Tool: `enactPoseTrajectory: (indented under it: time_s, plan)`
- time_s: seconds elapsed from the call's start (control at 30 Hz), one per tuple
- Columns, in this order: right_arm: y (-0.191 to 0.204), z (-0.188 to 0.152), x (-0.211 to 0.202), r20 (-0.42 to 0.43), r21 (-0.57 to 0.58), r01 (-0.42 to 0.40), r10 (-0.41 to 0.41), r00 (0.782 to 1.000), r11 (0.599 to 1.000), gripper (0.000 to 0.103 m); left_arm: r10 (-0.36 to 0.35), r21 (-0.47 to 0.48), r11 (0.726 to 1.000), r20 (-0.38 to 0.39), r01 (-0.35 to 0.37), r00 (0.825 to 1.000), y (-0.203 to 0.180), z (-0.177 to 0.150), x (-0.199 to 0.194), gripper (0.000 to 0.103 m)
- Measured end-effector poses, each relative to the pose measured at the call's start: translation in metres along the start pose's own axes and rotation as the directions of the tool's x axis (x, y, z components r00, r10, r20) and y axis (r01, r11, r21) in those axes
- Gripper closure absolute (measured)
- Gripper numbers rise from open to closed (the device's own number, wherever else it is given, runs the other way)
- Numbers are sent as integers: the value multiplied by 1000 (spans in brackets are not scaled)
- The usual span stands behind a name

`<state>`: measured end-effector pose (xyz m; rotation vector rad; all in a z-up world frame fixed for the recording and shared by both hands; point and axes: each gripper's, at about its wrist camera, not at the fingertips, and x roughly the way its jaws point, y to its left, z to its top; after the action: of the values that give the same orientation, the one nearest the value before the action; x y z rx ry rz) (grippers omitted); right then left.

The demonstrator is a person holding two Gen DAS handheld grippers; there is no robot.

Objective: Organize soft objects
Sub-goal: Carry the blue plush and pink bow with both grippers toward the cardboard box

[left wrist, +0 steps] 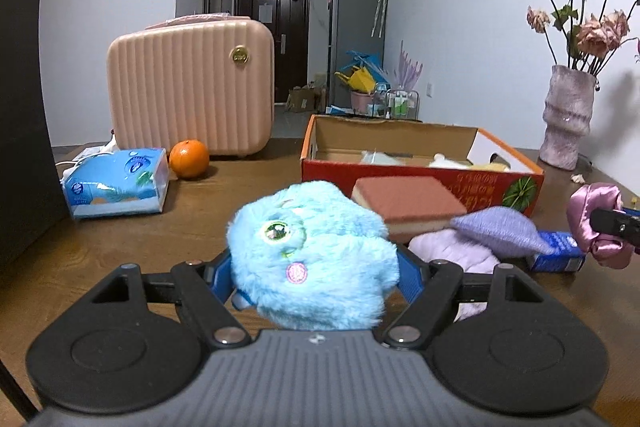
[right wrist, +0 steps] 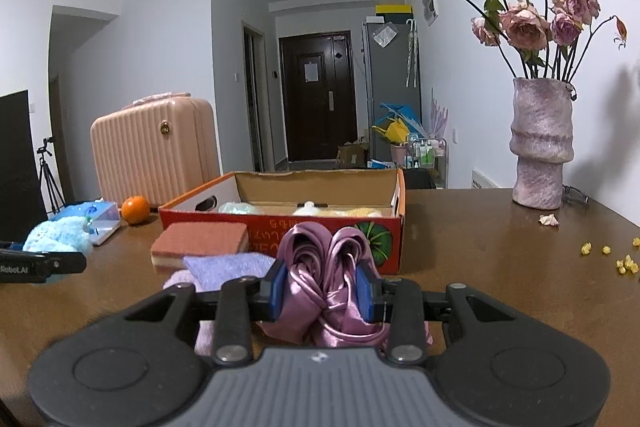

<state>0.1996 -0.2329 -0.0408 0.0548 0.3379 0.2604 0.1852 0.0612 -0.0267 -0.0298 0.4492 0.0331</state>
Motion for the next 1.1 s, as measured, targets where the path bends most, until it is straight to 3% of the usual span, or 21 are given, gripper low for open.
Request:
enactPoseTrajectory:
  time_s: [0.63,1.1]
  plan:
    - [12,38,16,93,-21,-21,23,995,1000,68,-25,-43,999,125,31,992,-28,48,3,26]
    - [11,57,46,127,-8,-23,24,992,1000,68,-27,-60,997,164,37,986,-46,69,29,26]
